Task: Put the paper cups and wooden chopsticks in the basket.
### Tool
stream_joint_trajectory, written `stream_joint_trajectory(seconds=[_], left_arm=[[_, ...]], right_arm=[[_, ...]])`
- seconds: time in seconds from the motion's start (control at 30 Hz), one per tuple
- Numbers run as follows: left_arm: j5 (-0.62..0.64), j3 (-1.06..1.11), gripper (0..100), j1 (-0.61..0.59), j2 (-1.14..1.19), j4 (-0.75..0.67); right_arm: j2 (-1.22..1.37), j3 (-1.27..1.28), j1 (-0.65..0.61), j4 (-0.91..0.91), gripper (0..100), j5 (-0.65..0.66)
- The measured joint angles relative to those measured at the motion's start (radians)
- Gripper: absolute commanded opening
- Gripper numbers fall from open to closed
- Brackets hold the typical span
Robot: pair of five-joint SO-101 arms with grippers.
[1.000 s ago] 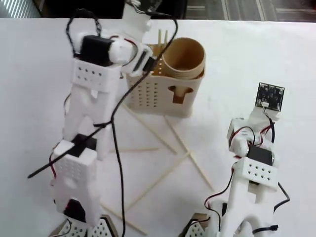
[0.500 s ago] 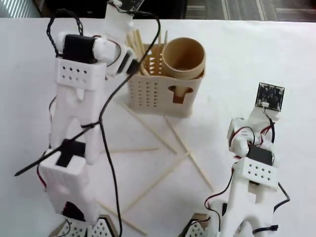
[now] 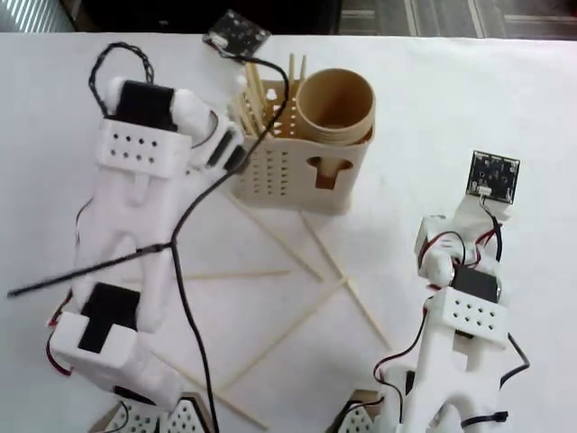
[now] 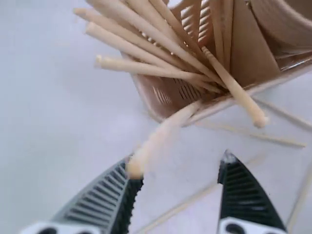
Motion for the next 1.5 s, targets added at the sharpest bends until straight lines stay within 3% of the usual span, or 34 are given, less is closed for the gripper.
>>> stream_joint_trajectory(seconds=[0.27,0.47,0.8,1.13,1.5], left_arm=[[-0.002,0.399,26,0.000,0.000,-0.226],[-0.003,0.552,26,-0.040,-0.002,-0.299],[-0.003,0.545,26,-0.078,-0.055,-0.292],[-0.002,0.471,26,0.089,-0.321,-0.290],[-0.002,0.425,26,0.068,-0.623,-0.141]], right_arm=[[0.000,0.000,0.000,0.000,4.2,0.000],[0.000,0.000,0.000,0.000,4.2,0.000],[0.000,0.000,0.000,0.000,4.2,0.000],[0.000,0.000,0.000,0.000,4.2,0.000],[0.000,0.000,0.000,0.000,4.2,0.000]])
